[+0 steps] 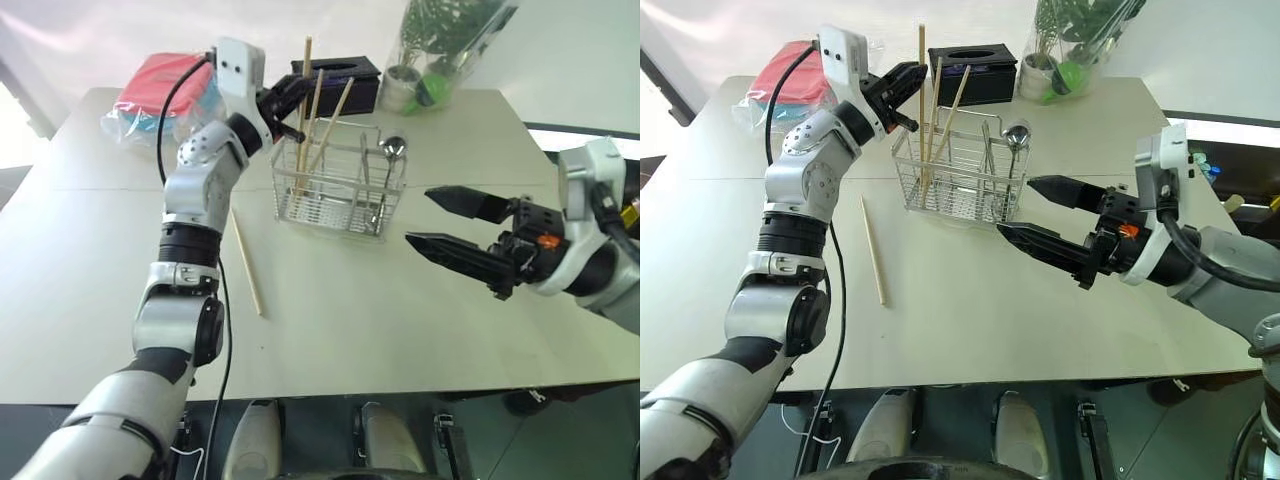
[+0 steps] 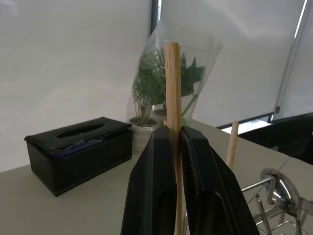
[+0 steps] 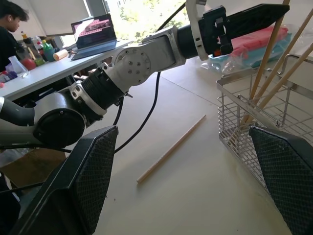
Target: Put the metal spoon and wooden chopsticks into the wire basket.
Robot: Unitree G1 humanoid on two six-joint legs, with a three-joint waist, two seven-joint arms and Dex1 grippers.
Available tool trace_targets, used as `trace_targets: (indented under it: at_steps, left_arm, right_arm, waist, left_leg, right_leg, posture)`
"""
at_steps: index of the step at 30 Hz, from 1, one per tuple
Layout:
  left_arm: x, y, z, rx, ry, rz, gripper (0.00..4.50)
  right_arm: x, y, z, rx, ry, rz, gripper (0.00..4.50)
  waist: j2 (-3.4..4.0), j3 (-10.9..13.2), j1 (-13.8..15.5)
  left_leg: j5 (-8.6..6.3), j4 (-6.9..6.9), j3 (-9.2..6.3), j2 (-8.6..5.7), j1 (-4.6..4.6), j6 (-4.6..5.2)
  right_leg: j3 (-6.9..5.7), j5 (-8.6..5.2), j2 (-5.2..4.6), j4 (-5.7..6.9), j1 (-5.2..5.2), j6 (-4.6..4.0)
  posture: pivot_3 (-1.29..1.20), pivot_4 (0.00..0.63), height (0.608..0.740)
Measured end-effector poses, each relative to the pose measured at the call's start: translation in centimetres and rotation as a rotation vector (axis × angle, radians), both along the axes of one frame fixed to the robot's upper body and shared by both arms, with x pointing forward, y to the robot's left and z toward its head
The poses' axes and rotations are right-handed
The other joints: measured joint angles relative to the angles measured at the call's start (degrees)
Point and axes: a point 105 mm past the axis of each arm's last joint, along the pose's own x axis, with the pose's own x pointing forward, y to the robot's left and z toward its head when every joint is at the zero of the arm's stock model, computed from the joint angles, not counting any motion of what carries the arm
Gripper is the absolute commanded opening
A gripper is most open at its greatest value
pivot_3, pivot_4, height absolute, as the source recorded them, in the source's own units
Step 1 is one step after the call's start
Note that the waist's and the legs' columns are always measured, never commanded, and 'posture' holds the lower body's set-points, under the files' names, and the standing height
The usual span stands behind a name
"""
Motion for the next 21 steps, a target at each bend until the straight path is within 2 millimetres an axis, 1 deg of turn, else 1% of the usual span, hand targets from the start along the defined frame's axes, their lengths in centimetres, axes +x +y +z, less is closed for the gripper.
trace_targets:
  at_steps: [4,7,9,11,14,15,16,17,18,19,20,21]
  left_arm:
    - [-0.4,-0.1,0.2,-0.005,0.008,0.002,3.38]
    - [-1.3,0.0,1.4,-0.020,-0.002,-0.015,3.38]
    - [-2.3,0.6,3.0,-0.043,-0.014,-0.026,3.38]
    - [-2.8,1.3,4.5,-0.073,-0.022,-0.023,3.38]
    - [-3.4,3.8,8.3,-0.166,-0.037,0.044,3.38]
    - [-3.5,5.0,9.5,-0.203,-0.032,0.100,3.38]
    - [-3.2,6.3,10.0,-0.214,0.001,0.190,3.38]
    - [-2.9,7.1,9.8,-0.212,0.034,0.255,3.38]
    - [-2.2,8.4,8.6,-0.179,0.127,0.370,3.38]
    - [-1.5,9.7,6.7,-0.134,0.252,0.479,3.38]
    - [-1.0,10.8,3.7,-0.082,0.416,0.582,3.38]
    - [-0.9,11.8,0.6,-0.044,0.562,0.651,3.38]
  right_arm:
    - [0.4,0.0,0.5,0.013,-0.012,-0.003,4.47]
    - [0.7,-0.1,0.6,0.022,-0.006,-0.005,4.47]
    - [0.8,0.0,0.4,0.023,0.005,0.001,4.47]
    - [0.9,0.0,0.3,0.023,0.013,0.004,4.47]
    - [0.9,0.2,0.2,0.023,0.016,0.018,4.47]
    - [0.9,0.2,0.2,0.025,0.017,0.021,4.47]
    - [0.9,0.3,0.1,0.026,0.019,0.023,4.47]
    - [0.9,0.3,0.1,0.027,0.021,0.026,4.47]
    - [0.9,0.4,0.0,0.028,0.024,0.028,4.47]
    - [0.9,0.4,0.0,0.028,0.025,0.031,4.47]
    - [0.9,0.4,0.0,0.029,0.024,0.033,4.47]
    - [0.8,0.5,0.0,0.029,0.024,0.034,4.47]
  waist:
    - [0.00,0.00,-0.01]
    - [0.00,0.00,-0.09]
    - [0.01,0.00,-0.18]
    - [0.01,0.01,-0.19]
    - [0.01,0.01,-0.17]
    - [0.01,0.01,-0.15]
    - [0.01,0.01,-0.15]
    - [0.04,-0.01,-0.15]
    - [0.04,-0.01,-0.14]
    - [0.05,-0.02,-0.12]
    - [0.07,-0.02,-0.10]
    - [0.03,0.00,-0.11]
  left_leg:
    - [0.00,0.02,-0.01,0.00,0.00,0.00]
    - [0.00,0.01,-0.02,0.00,0.00,0.00]
    - [0.00,0.00,-0.02,0.00,0.02,0.00]
    - [0.00,0.00,-0.03,0.01,0.02,0.00]
    - [0.00,0.01,-0.04,0.00,0.03,0.00]
    - [0.00,0.01,-0.04,0.00,0.04,0.00]
    - [0.00,0.01,-0.04,0.00,0.10,0.00]
    - [0.00,0.01,-0.04,0.00,0.18,0.00]
    - [0.00,0.00,-0.04,-0.01,0.29,0.01]
    - [-0.01,-0.01,-0.04,-0.01,0.44,0.02]
    - [-0.02,-0.02,-0.04,-0.02,0.55,0.02]
    - [-0.02,-0.02,-0.05,-0.02,0.55,0.02]
  right_leg:
    - [0.00,0.00,0.00,-0.01,0.02,0.00]
    - [0.00,0.00,0.00,0.00,0.01,0.00]
    - [0.00,0.00,0.00,0.02,0.00,0.00]
    - [0.00,0.00,0.01,0.03,0.00,0.00]
    - [0.00,0.00,0.02,0.03,0.01,0.01]
    - [0.00,0.00,0.02,0.02,0.03,0.01]
    - [0.00,-0.01,0.02,0.02,0.08,0.03]
    - [0.00,-0.02,0.02,0.02,0.17,0.05]
    - [0.00,-0.03,0.02,0.02,0.26,0.08]
    - [0.00,-0.05,0.02,0.02,0.40,0.11]
    - [0.00,-0.06,0.01,0.02,0.49,0.13]
    - [0.00,-0.07,0.01,0.02,0.48,0.12]
  posture:
    - [0.00,0.150,0.710]
    - [0.00,0.150,0.710]
    - [0.00,0.150,0.710]
    - [0.00,0.150,0.710]
    - [0.00,0.150,0.710]
    - [0.00,0.150,0.710]
    - [0.00,0.150,0.710]
    - [0.00,0.150,0.710]
    - [0.00,0.150,0.710]
    - [0.00,0.150,0.710]
    - [0.00,0.150,0.710]
    - [0.00,0.150,0.710]
